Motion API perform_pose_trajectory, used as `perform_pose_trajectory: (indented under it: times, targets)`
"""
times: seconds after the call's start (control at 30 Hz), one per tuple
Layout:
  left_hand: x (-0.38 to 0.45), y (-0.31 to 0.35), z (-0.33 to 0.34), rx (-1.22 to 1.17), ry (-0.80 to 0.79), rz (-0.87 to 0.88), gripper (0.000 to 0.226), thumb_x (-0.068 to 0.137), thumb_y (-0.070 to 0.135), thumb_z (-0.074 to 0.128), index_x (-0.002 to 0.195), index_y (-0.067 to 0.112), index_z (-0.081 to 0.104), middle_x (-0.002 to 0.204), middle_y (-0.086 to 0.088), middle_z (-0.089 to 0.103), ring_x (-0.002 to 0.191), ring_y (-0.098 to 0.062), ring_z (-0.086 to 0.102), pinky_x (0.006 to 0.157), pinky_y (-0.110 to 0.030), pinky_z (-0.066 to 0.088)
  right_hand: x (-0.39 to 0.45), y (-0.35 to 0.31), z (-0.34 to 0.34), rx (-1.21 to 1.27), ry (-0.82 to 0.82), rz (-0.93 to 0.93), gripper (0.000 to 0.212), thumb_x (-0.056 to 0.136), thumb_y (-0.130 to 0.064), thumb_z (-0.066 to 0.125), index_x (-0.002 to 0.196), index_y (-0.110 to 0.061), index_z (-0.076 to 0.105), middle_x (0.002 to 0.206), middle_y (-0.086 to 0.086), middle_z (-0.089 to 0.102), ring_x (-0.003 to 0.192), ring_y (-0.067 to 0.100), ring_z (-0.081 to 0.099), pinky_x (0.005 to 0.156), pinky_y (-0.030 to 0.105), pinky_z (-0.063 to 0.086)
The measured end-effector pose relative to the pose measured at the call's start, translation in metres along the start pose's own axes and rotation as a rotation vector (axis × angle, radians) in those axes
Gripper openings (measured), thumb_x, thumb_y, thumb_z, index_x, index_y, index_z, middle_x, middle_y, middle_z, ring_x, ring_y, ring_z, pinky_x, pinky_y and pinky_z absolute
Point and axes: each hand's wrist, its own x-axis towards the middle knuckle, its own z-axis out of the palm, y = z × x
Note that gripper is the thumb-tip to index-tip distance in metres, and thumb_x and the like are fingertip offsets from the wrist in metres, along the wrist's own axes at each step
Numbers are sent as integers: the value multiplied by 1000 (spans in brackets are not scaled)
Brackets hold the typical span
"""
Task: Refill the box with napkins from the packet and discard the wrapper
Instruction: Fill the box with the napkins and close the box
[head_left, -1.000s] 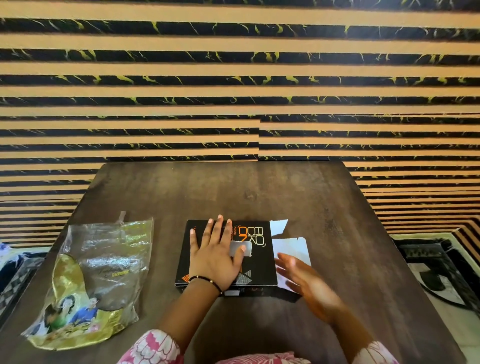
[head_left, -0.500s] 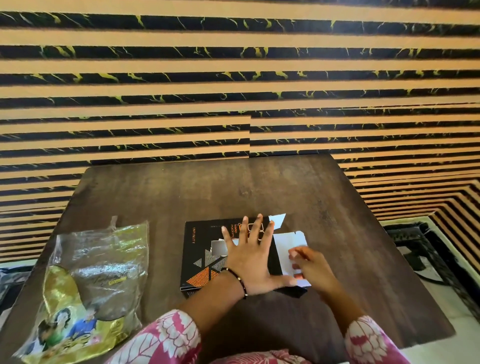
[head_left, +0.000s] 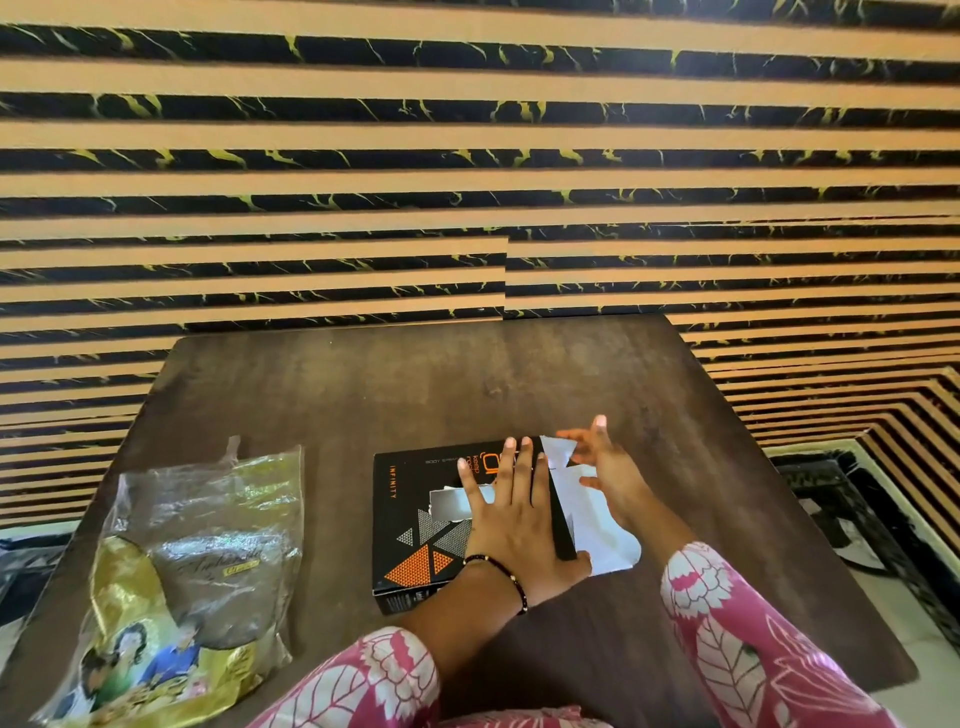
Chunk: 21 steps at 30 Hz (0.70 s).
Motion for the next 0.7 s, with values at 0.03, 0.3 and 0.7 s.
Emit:
perform_pose_trajectory:
  times: [0.03, 0.3, 0.7]
  targets:
    - [1, 0, 0, -18, -6, 4, 102, 74, 72, 34, 146, 15, -10, 157, -7, -18, 135, -23, -33, 98, -71, -22, -6, 3, -1, 15, 2, 13, 58, 98, -48, 12, 96, -23, 65, 108, 3, 64, 101, 17, 55, 96, 38, 41]
    - [13, -4, -9, -7, -118, 94, 106, 67, 84, 36, 145, 30, -11, 157, 1, -13, 142, -36, -17, 93, -78, -15, -26, 46, 14, 275, -45, 37, 65, 99, -45, 9, 124, -9, 56, 114, 4, 61, 110, 19, 54, 105, 33, 35]
    - [13, -3, -4, -1, -44, 153, 94, 70, 64, 42, 146, 17, 13, 157, 7, 8, 145, -19, -12, 93, -74, -24, -58, 72, -5, 114, 415, -65, 32, 98, -28, 39, 106, -8, 63, 112, 9, 64, 103, 24, 60, 86, 32, 50]
